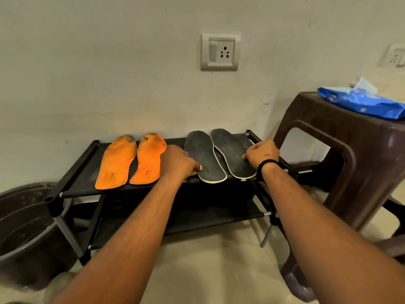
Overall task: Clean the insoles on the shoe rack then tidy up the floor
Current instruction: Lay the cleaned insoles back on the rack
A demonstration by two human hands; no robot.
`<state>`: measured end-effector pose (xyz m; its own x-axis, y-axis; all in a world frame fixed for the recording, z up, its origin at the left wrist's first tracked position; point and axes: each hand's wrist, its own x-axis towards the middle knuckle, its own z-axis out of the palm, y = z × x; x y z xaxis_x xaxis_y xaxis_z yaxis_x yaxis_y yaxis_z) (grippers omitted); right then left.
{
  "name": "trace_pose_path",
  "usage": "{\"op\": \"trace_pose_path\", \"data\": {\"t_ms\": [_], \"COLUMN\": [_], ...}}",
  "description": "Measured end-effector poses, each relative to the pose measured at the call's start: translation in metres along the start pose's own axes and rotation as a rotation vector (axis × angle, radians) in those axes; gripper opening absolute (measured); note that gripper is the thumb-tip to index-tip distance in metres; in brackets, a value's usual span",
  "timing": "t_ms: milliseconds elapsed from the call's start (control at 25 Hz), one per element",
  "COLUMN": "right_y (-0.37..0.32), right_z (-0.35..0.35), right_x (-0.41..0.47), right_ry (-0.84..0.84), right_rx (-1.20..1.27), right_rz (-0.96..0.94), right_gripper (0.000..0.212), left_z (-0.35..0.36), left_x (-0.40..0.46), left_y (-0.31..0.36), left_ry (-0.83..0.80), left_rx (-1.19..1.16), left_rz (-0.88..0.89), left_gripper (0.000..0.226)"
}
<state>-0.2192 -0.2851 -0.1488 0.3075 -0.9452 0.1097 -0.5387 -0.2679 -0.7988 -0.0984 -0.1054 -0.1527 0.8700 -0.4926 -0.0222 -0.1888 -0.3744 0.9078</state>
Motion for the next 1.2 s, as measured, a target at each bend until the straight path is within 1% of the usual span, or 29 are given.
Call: {"op": "trace_pose_path", "data": {"t_ms": [120,240,440,520,680,760,920,1040,1120,1200], "right_y": [-0.002,-0.001,0.000,0.000,0.000,-0.002,-0.020,-0.046,-0.067,-0.089], "right_z": [0.003,0.005,0.005,0.005,0.002,-0.001,-0.003,0.005,0.015,0.031], "right_x": [-0.003,-0.004,-0.007,-0.007,-0.007,-0.010,-0.021,-0.039,-0.057,-0.084], "right_ry": [-0.009,-0.001,0.040,0.032,0.010,-0.009,0.037,0.041,-0.001,-0.061], "right_rx": [-0.054,-0.063,-0.042,-0.047,-0.068,-0.094,-0.076,-0.010,0.046,0.104], "right_rz": [-0.049,-0.057,-0.060,-0.067,-0.074,-0.090,-0.147,-0.227,-0.295,-0.380], "right_gripper": [0.006,0.006,0.015,0.014,0.009,0.007,0.008,0.010,0.007,0.002], "left_z": [0.000,0.000,0.000,0.000,0.001,0.002,0.001,-0.006,-0.015,-0.032], "left_x": [-0.003,-0.006,-0.008,-0.009,-0.008,-0.009,-0.014,-0.027,-0.036,-0.044], "left_y": [0.002,0.004,0.006,0.006,0.002,0.002,0.000,0.003,0.003,-0.003], "left_ry": [-0.007,-0.003,0.020,0.023,0.035,0.046,0.111,0.221,0.300,0.354], "left_rx": [0.015,0.020,0.001,0.004,0.000,0.028,0.074,0.053,0.040,0.029], "left_rz": [0.010,0.010,-0.004,0.002,0.013,0.038,0.108,0.197,0.258,0.271], "left_gripper": [0.022,0.024,0.026,0.025,0.032,0.029,0.038,0.037,0.028,0.019]}}
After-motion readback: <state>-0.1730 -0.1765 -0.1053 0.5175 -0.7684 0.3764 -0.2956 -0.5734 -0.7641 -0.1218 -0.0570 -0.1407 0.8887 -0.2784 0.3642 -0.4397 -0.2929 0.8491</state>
